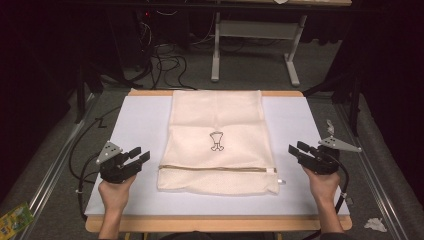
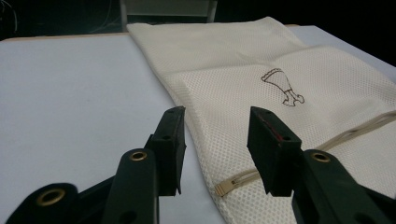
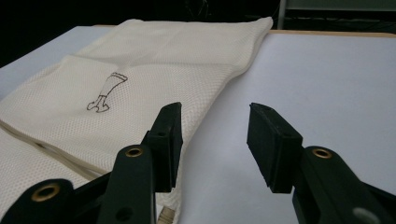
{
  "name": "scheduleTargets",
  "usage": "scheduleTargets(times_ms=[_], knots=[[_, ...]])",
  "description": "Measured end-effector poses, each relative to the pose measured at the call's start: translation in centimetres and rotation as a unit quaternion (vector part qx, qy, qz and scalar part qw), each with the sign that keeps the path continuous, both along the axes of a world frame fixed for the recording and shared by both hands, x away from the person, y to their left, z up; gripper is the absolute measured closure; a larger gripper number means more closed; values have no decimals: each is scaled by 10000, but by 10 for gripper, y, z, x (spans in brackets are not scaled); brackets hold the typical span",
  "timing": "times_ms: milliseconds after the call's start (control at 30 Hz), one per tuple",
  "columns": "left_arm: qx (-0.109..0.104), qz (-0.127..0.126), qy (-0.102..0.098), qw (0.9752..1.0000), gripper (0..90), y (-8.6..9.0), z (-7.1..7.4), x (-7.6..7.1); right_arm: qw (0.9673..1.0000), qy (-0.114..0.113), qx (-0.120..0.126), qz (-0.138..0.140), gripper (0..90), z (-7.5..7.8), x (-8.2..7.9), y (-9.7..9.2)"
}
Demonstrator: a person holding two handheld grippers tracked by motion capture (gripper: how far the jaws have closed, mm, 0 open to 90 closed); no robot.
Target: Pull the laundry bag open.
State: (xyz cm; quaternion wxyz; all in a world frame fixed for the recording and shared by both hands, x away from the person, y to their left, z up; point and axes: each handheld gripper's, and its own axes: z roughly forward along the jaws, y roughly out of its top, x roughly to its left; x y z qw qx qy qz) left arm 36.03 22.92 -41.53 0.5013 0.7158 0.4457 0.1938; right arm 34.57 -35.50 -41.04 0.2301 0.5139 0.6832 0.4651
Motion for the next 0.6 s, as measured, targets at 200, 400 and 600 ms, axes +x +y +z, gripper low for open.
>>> scheduleTargets(times_ms=[200, 400, 600], knots=[[-52, 128, -33, 9999, 559, 7, 1, 1, 9997, -84, 114, -175, 561, 1, -6, -13], [-65, 317, -15, 9995, 538, 15, -1, 2, 9990, -87, 250, -365, 561, -5, -9, -25], [-66, 445, -3, 9990, 518, 22, -4, 3, 9984, -99, 260, -497, 565, -8, -11, -33]])
